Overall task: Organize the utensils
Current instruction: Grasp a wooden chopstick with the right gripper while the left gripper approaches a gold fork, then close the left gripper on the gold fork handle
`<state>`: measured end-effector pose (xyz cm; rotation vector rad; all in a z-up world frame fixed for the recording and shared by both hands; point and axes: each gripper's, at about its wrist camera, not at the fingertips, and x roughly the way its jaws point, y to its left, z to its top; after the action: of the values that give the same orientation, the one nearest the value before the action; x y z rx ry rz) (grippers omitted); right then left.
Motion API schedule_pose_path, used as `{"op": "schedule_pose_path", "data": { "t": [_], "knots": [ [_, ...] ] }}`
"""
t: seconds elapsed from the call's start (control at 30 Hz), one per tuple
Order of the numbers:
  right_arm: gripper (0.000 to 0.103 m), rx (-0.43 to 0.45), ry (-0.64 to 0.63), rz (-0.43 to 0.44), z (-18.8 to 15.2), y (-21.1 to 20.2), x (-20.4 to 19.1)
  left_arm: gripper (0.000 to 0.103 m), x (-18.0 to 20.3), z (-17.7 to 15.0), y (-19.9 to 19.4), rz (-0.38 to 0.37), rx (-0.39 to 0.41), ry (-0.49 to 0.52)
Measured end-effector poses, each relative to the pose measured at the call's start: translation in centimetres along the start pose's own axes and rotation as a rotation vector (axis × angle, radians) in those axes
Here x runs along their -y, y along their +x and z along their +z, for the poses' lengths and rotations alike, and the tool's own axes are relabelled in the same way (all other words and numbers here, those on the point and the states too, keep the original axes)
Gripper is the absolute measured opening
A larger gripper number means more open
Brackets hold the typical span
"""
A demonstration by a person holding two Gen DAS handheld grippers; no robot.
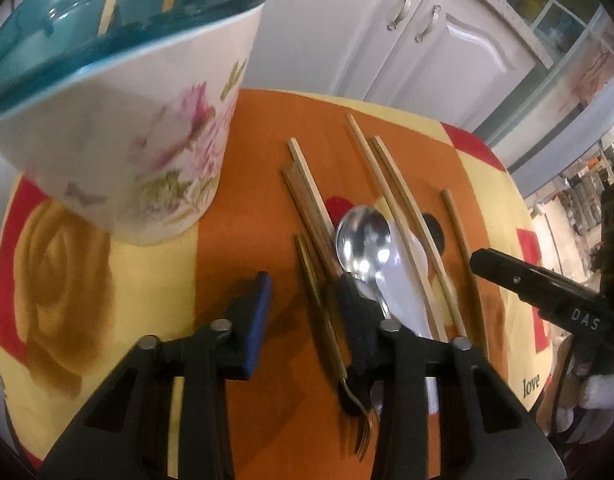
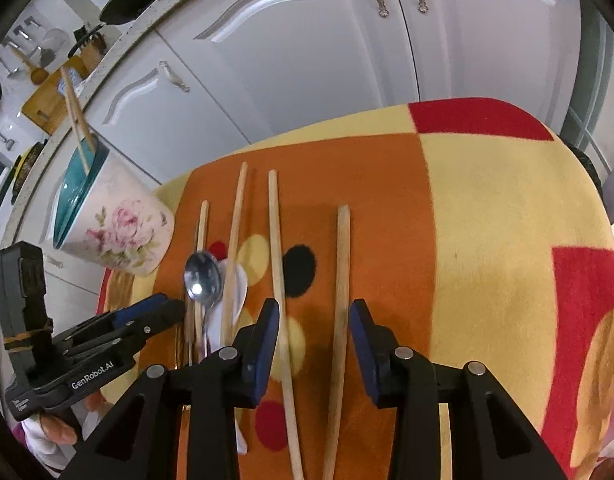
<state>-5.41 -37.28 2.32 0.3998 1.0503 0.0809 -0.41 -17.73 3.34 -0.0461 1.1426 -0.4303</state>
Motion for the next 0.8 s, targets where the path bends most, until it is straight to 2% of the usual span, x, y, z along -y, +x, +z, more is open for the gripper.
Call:
{"op": "schedule_pose_path", "data": {
  "t": [0.03, 0.1, 0.17, 0.23, 0.47, 0.63, 0.8],
  "knots": [
    [0.030, -0.006, 0.003, -0.020, 0.2, 0.4, 0.2, 0.013, 0.0, 0.1, 0.3, 0.018, -0.011, 0.008],
    [0.015, -0.028, 0.003, -0.030, 0.4, 1.3, 0.4, 0.009, 0.0, -0.1, 0.3, 0.003, -0.010, 0.019],
    [0.008, -0.019, -0.018, -0.051, 0.4, 1.4, 0.3, 0.004, 0.1, -0.4, 0.2, 0.009, -0.011, 0.047],
    [0.007, -0.028, -0.005, -0.029, 0.1, 1.1, 0.5, 0.002, -0.3, -1.0, 0.3, 0.021, -0.035, 0.056],
    [0.007, -0.069, -0.028, -0.018, -3.3, -0.9, 1.1, 0.000, -2.3, -3.0, -1.1, -0.024, -0.064, 0.046],
    [0.007, -0.084, -0.013, -0.011, -3.8, -1.4, 1.7, 0.001, -2.3, -2.3, -2.0, -0.076, -0.045, 0.009],
    [0.007, -0.090, -0.025, -0.024, -3.6, -1.1, 1.1, 0.010, -0.4, -0.9, -1.7, -0.109, -0.038, 0.028]
  ]
}}
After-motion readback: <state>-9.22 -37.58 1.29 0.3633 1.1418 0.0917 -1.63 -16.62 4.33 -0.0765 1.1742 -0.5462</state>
